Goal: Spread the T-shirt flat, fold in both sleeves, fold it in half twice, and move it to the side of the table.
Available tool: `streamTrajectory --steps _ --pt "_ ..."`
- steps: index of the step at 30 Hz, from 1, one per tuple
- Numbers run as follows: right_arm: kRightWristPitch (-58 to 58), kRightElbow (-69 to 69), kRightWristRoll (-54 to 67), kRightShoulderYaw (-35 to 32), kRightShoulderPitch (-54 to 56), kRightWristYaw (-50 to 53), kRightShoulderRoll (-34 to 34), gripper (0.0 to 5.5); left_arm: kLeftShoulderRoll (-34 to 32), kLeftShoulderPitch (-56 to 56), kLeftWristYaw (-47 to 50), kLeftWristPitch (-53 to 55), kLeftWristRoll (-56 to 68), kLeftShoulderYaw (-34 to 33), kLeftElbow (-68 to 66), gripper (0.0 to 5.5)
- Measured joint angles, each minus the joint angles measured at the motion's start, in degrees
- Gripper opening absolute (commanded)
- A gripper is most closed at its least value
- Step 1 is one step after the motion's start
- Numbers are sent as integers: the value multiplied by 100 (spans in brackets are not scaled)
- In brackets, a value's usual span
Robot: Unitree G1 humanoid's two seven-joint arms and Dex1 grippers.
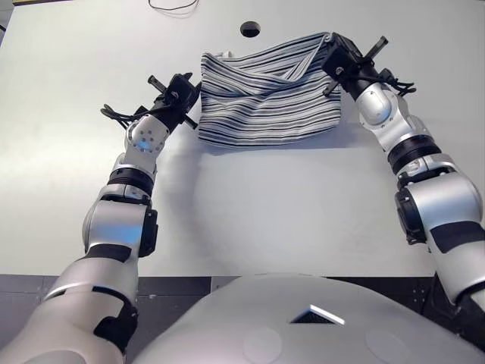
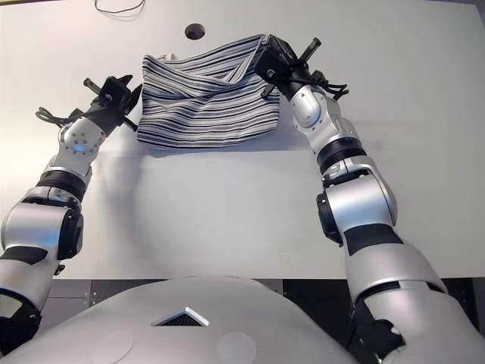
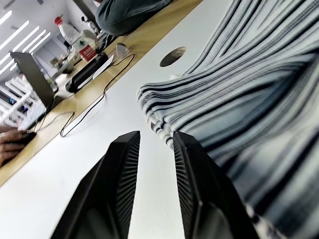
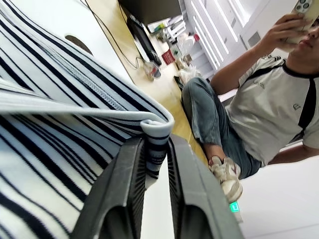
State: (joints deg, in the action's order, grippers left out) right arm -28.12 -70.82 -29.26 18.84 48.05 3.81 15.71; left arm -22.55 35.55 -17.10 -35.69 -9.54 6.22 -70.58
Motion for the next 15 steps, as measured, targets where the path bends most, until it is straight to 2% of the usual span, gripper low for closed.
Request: streamTrajectory --steps 6,9,12,15 --pt "537 -388 13 -12 238 91 -207 221 168 198 30 192 384 -471 -106 256" --pt "1089 -544 430 -471 383 12 -330 275 225 237 79 89 620 -730 -6 305" --pt "1343 -593 797 -841 428 -35 -388 279 228 150 230 -273 707 -877 325 345" --pt "937 -464 728 -757 369 75 -361 279 171 -271 599 -763 57 -466 863 400"
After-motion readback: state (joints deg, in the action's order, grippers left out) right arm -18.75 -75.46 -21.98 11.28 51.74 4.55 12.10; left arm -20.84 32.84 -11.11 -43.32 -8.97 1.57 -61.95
